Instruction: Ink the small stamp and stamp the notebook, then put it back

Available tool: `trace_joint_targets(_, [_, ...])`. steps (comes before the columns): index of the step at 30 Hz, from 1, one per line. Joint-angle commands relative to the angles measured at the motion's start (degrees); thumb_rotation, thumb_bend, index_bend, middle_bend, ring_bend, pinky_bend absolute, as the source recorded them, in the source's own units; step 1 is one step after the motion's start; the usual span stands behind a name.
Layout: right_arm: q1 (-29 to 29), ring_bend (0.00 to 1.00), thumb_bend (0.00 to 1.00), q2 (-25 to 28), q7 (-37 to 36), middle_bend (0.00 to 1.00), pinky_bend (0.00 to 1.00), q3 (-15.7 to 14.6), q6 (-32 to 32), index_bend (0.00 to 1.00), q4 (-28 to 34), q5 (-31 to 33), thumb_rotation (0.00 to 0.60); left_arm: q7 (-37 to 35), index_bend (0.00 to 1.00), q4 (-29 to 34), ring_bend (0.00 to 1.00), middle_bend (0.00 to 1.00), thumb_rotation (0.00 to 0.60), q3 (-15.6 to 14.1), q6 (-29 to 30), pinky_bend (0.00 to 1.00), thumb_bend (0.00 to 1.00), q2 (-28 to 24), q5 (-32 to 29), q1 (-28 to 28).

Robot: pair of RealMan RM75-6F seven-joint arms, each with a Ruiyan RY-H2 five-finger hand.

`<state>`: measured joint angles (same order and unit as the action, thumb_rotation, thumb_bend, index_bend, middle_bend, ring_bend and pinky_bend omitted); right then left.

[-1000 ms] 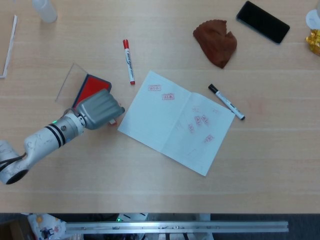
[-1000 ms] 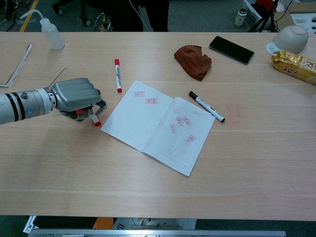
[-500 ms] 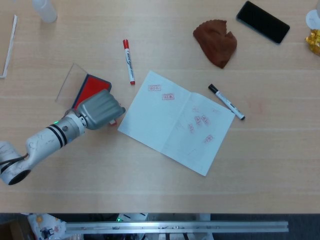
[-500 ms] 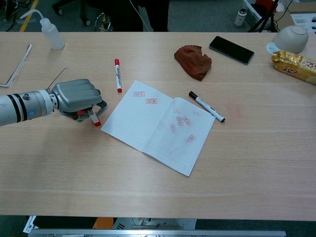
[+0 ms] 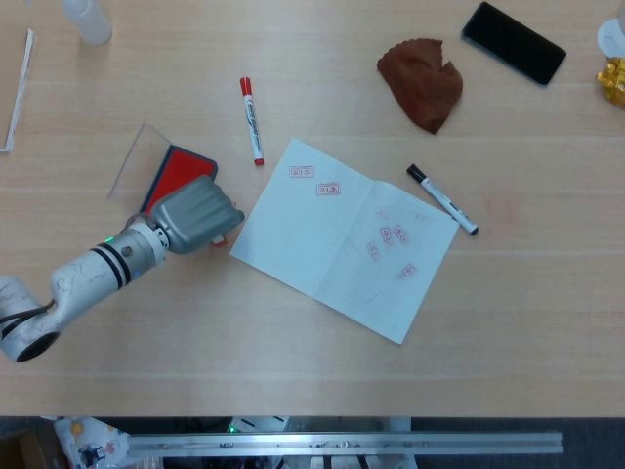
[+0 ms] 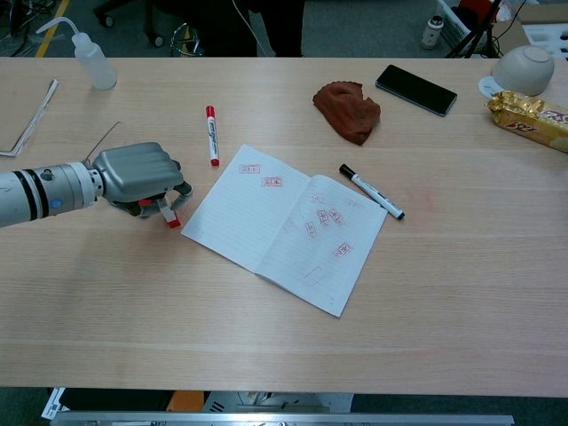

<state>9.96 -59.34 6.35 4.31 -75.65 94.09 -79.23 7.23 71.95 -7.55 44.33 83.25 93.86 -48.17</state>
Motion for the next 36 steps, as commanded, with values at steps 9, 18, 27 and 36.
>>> trace_joint_targets(9, [-0.2,0.08,0.18,0.1,0.3,0.14,0.18,0.0,-0.2,0.06,0.2,0.0,0.600,-1.2,0.56,-1.1,0.93,0.95,0.600,-0.1,1.3,1.00,0.36,0.6,0.7,0.3])
trace_joint_targets(18, [-0.3,0.08,0.18,0.2,0.2,0.14,0.18,0.0,-0.4,0.06,0.4,0.0,0.600,-1.3,0.58,-0.9,0.93,0.96,0.600,-0.2,1.8,1.00,0.36,0.3,0.9,0.4])
trace_joint_targets(27, [-0.4,0.08,0.18,0.2,-0.2,0.14,0.18,0.0,-0.7,0.06,0.2,-0.3,0.600,-0.8,0.60,1.1,0.94,0.97,0.600,0.7,3.3,1.00,0.36,-1.7,1.0,0.5])
trace_joint_targets(36, [-0.7,0.08,0.18,0.2,-0.5,0.14,0.18,0.0,-1.0,0.06,0.1,-0.5,0.600,-0.2,0.60,1.7,0.94,0.97,0.600,2.7,4.8,1.00,0.36,-3.8,0.5,-0.2])
